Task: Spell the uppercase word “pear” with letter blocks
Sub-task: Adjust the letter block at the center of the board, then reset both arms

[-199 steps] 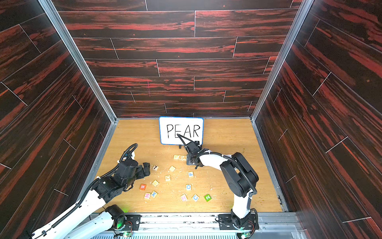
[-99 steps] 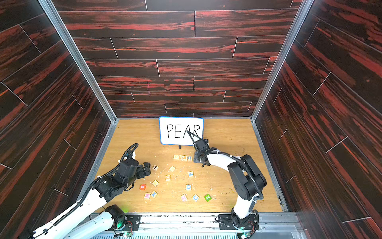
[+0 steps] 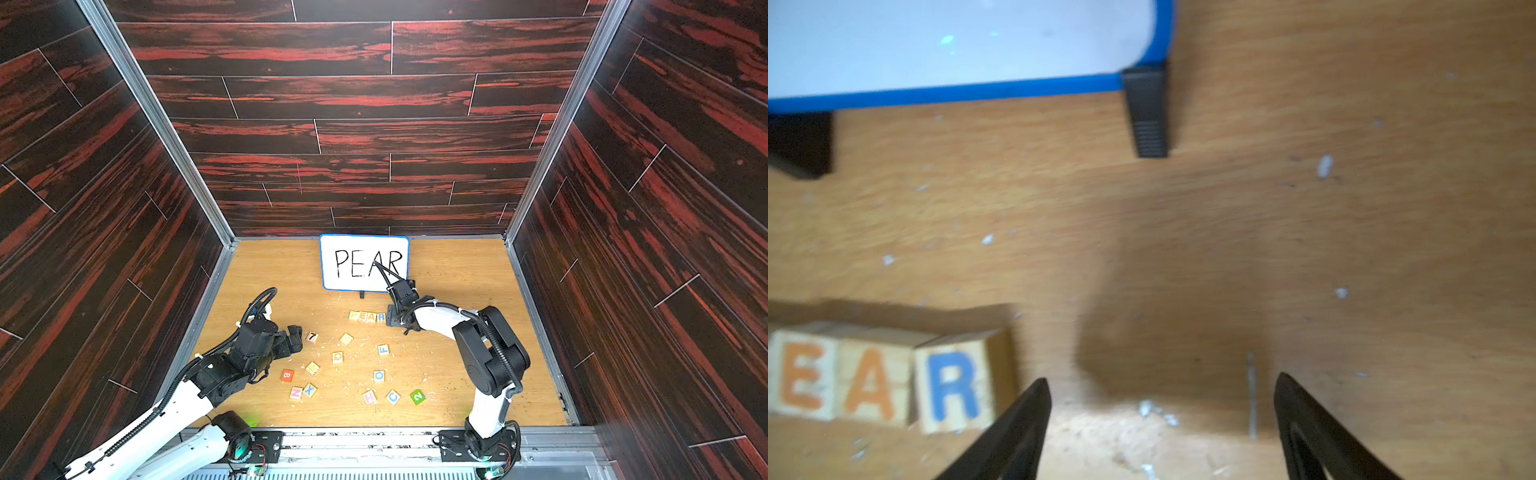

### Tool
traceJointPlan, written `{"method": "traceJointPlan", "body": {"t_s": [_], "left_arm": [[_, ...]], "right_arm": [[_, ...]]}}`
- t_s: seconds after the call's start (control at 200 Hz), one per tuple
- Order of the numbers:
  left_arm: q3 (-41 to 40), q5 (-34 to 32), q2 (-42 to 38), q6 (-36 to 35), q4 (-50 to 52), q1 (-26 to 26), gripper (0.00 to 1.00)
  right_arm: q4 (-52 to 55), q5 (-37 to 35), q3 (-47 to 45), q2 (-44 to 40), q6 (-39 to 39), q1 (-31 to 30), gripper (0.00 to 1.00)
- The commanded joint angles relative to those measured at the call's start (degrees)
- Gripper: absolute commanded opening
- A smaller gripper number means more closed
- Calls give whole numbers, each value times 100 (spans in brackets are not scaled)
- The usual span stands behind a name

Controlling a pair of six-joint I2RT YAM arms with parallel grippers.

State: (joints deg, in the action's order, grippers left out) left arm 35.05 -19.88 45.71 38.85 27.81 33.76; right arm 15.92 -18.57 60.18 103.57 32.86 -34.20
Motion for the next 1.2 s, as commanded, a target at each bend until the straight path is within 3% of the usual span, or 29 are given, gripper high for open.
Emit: {"method": "traceJointPlan", "body": {"t_s": [0.0,0.376,0.601,0.727,0.917,1.067,1.198], "left_arm": [[110,-95,19,48,65,-18,99],[116,-121,-115,33,133,-13,99],[154,-182,34,-210,-23,-18,99],[424,-804,258,-765,-231,-18,99],[788,-2458,610,-1970,-1208,-130,99],[411,-3189,799,-2968,-2869,-713,99],[93,-2345,1034,-2888,-3487,-1969,99]], "right_arm": [[74,5,280,325,-62,-186,85],[172,-227,363,385,141,-241,85],[371,-929,365,-71,-53,-214,86],[128,-1314,100,-695,-356,-45,87],[-303,-1538,-412,-1711,-844,558,88],[-716,-1302,-972,-2373,-1087,1192,91],[-1190,-1222,-1532,-2850,-1295,1803,91]]}}
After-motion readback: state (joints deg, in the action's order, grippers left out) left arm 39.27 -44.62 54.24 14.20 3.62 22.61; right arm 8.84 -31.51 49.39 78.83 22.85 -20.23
